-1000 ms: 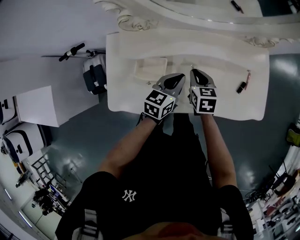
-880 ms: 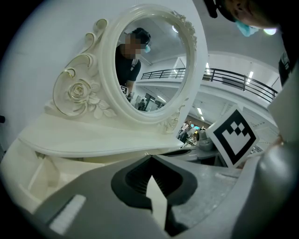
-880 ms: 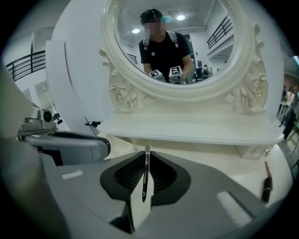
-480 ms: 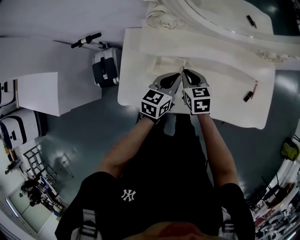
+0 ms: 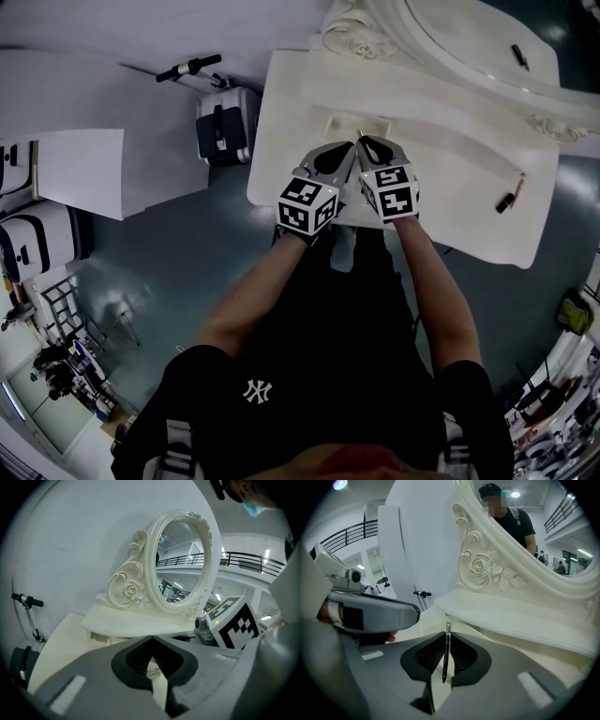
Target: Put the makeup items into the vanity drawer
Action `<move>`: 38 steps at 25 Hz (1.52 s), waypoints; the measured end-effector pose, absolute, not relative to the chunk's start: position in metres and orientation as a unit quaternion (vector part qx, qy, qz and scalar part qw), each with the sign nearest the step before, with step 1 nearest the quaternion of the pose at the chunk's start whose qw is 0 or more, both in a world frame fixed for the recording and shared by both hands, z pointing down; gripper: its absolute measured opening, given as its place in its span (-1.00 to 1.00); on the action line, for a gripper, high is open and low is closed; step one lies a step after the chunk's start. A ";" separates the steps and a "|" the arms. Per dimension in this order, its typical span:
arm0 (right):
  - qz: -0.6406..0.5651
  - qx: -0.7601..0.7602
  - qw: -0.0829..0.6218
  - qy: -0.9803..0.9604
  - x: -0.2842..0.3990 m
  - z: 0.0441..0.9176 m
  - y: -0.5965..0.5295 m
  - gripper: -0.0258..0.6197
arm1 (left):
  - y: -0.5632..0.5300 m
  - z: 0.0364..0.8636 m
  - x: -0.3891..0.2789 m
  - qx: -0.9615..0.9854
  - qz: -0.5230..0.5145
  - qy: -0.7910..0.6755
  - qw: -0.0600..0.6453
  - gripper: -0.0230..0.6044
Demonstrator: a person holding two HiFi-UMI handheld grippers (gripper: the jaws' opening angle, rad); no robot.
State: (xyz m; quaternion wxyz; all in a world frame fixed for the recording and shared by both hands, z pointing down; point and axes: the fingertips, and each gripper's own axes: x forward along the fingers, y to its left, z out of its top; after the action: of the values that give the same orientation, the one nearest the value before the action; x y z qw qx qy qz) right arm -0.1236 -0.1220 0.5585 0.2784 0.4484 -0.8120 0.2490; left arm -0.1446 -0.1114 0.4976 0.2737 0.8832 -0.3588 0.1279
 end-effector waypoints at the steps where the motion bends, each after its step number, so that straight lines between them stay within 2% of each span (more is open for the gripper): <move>1: 0.248 0.446 0.282 -0.813 -0.125 0.560 -0.123 -0.74 | -0.112 0.498 -0.147 0.882 0.127 -0.362 0.275 -0.93; 11: 0.218 0.413 0.318 -0.825 -0.139 0.570 -0.130 -0.73 | -0.120 0.509 -0.158 0.871 0.125 -0.376 0.290 -0.93; 15: 0.218 0.397 0.329 -0.829 -0.142 0.574 -0.128 -0.62 | -0.121 0.512 -0.158 0.869 0.125 -0.379 0.292 -0.93; 20: 0.215 0.398 0.327 -0.830 -0.140 0.571 -0.127 -0.61 | -0.122 0.511 -0.154 0.871 0.125 -0.377 0.291 -0.93; 32: 0.228 0.476 0.269 -0.806 -0.084 0.536 -0.111 -0.83 | -0.113 0.499 -0.109 0.891 0.126 -0.333 0.281 -0.93; 38: 0.237 0.523 0.250 -0.779 -0.039 0.527 -0.093 -0.85 | -0.101 0.490 -0.068 0.908 0.128 -0.293 0.271 -0.93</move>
State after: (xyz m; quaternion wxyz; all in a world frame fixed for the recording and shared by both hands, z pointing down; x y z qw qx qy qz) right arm -0.0389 -0.0928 0.5266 0.2503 0.5232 -0.7793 0.2371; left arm -0.0679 -0.1013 0.4895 0.2713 0.9078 -0.2930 0.1279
